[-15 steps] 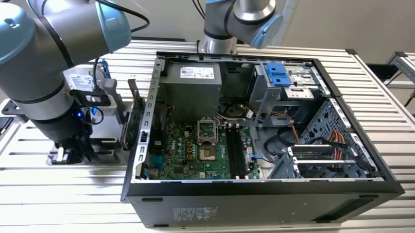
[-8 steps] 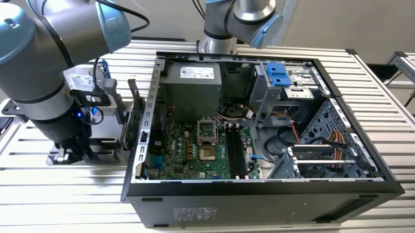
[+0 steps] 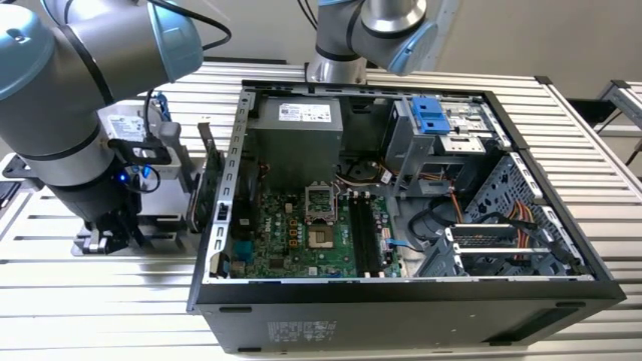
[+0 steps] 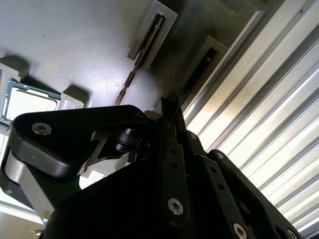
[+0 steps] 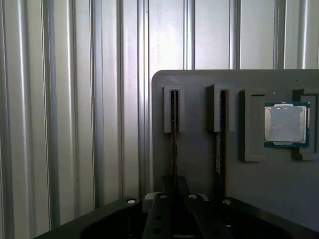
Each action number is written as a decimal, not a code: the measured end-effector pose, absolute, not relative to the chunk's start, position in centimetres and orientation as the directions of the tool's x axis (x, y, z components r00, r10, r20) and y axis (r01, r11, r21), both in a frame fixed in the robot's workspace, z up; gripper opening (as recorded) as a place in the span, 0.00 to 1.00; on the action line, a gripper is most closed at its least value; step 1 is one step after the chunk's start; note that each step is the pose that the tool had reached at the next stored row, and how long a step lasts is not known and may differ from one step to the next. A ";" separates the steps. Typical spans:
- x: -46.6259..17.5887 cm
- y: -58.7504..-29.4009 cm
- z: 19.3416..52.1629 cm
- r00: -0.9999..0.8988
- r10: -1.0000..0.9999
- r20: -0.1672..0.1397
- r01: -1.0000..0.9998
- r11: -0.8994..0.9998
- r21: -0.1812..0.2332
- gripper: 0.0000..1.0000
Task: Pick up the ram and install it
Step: 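Pick up the ram and move it above insertion slot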
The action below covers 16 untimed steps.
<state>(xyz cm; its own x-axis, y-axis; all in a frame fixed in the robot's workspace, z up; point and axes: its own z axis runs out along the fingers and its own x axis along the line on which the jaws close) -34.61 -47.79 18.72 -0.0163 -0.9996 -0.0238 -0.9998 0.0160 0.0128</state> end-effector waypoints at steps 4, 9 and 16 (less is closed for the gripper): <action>-34.6 -47.8 18.9 -0.017 -1.000 -0.024 -1.000 0.016 0.013 0.00; -34.6 -47.8 19.3 -0.019 -1.000 -0.024 -1.000 0.019 0.013 0.00; -34.6 -47.8 20.0 -0.021 -0.999 -0.024 -1.000 0.021 0.013 0.00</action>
<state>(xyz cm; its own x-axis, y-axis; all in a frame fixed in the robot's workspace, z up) -34.61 -47.79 20.04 -0.0214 -0.9995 -0.0238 -0.9997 0.0211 0.0128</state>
